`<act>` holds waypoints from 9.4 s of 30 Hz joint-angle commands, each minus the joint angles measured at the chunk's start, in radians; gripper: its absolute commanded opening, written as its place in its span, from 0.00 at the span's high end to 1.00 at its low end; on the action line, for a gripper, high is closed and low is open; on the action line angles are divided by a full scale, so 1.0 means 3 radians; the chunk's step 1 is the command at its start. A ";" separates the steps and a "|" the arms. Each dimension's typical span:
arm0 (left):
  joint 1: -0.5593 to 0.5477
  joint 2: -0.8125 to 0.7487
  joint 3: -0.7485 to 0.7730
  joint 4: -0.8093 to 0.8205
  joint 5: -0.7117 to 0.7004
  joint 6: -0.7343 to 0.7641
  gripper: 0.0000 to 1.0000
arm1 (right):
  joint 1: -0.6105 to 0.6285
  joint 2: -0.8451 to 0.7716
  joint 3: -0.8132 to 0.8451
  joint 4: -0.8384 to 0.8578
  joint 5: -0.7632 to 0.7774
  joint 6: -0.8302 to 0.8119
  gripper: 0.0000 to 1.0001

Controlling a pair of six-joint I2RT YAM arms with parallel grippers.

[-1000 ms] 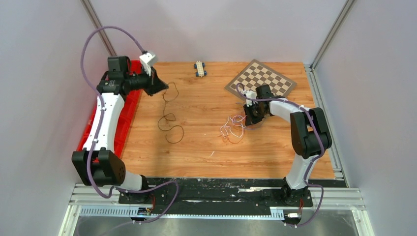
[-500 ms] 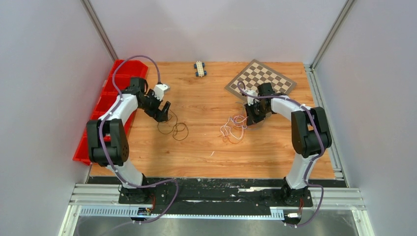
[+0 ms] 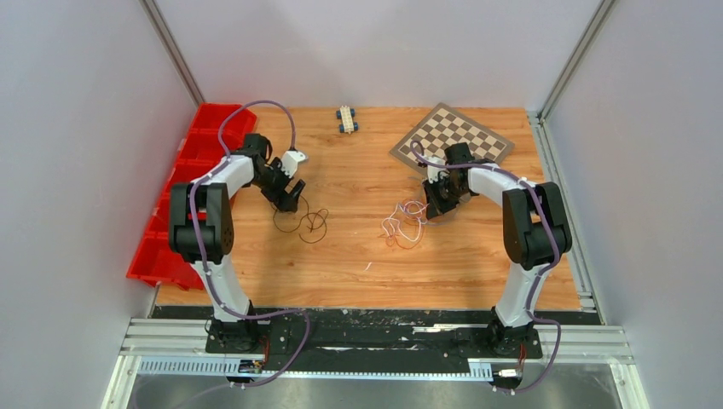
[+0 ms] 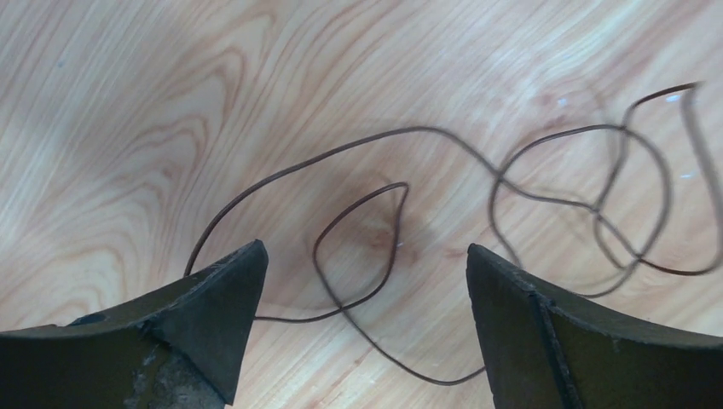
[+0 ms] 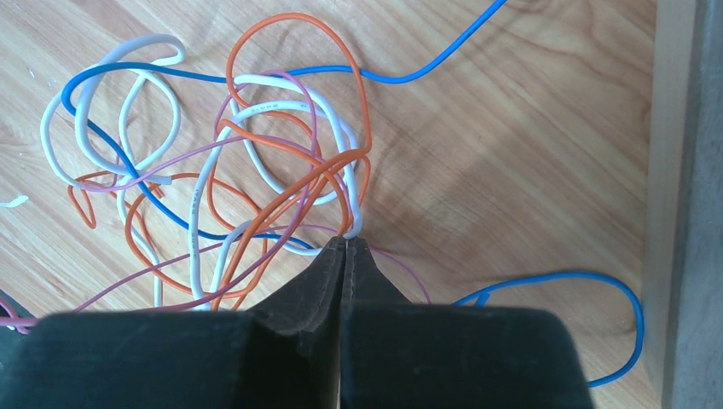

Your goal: Untangle the cables

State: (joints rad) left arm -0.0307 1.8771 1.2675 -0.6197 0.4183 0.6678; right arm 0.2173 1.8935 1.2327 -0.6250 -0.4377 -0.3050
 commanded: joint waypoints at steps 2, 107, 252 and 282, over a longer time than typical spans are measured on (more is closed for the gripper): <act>-0.0039 0.0067 0.0309 -0.0676 0.0770 -0.0149 0.08 | -0.0017 -0.0007 0.0133 -0.0010 -0.0059 -0.0020 1.00; 0.0555 0.0302 0.3635 0.0514 -0.0992 -0.1592 1.00 | -0.0062 -0.0041 0.0317 -0.0090 -0.0531 -0.0195 1.00; -0.1861 0.0172 0.0021 0.1949 0.1626 -0.2424 0.25 | -0.0092 -0.0626 -0.0006 -0.0132 -0.1033 -0.0379 1.00; -0.1855 0.0241 0.0127 0.2377 0.1733 -0.3105 1.00 | 0.0003 -0.0524 -0.0574 0.1182 -0.0434 0.0697 0.36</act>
State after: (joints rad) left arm -0.6029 2.0022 1.2716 0.0605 0.9092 -0.2230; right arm 0.2081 1.7123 1.0477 -0.4721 -0.6384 -0.2100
